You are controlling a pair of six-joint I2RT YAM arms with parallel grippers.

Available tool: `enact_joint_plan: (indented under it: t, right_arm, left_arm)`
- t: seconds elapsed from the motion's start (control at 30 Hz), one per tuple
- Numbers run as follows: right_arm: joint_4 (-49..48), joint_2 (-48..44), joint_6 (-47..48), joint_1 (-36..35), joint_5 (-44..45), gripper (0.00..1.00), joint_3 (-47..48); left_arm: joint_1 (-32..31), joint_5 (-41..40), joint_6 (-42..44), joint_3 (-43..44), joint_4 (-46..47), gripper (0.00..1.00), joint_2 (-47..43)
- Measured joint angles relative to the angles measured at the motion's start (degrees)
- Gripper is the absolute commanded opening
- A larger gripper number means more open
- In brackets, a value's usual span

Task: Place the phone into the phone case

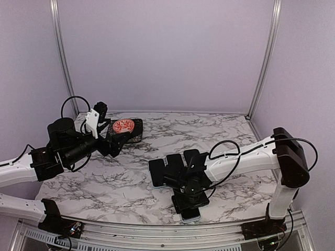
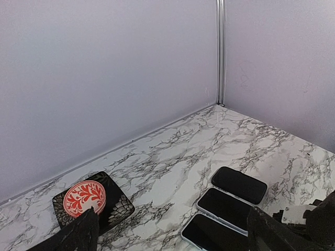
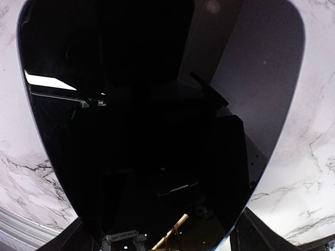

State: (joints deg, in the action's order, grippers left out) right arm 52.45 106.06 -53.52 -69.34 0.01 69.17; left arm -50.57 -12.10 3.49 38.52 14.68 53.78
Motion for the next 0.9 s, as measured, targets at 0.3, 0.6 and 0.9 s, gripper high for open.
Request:
enact_joint_plan:
  t: [0.3,0.6,0.9]
  right_arm:
    - [-3.98,-4.79,3.5,-1.33,10.1,0.3,1.18]
    - [-25.68,-9.44,22.16,-1.44,25.24,0.31,10.8]
    - [-48.5,-10.32,42.88,-2.54,25.97,0.31,11.72]
  left_arm:
    - [0.0,0.24,-0.98,0.0,0.02,0.99,0.96]
    - [0.0,10.1,-10.03,0.42,1.55,0.99,1.42]
    - [0.0,14.1,-16.11,0.5,8.46,0.81,-1.73]
